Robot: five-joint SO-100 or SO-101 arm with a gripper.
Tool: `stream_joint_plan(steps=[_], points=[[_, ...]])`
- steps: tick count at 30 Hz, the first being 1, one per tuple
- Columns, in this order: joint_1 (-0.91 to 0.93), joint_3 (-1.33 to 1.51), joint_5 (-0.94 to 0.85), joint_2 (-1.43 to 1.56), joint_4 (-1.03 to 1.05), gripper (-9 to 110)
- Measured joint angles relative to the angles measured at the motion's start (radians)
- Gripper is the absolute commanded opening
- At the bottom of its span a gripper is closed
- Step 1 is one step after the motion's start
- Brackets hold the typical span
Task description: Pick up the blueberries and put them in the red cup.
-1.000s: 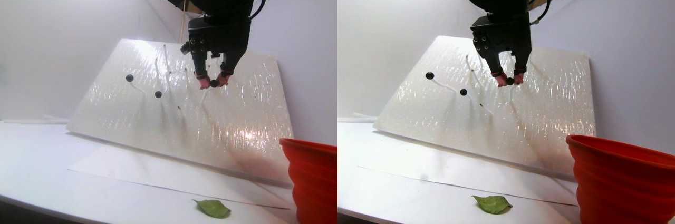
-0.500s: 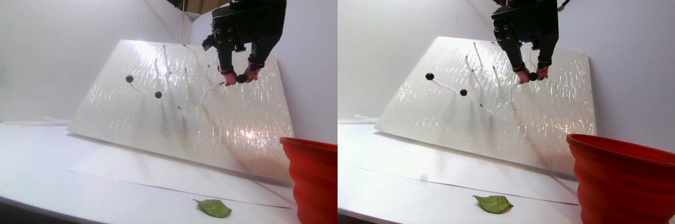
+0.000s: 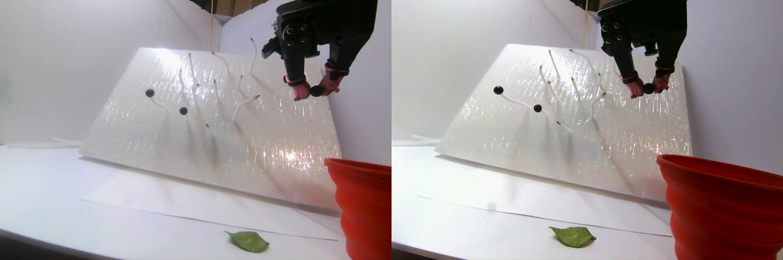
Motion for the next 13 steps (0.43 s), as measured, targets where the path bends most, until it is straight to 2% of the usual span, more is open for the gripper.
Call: stream_joint_plan(steps=[13], points=[[0.094, -0.017, -0.034, -0.005, 0.006, 9]])
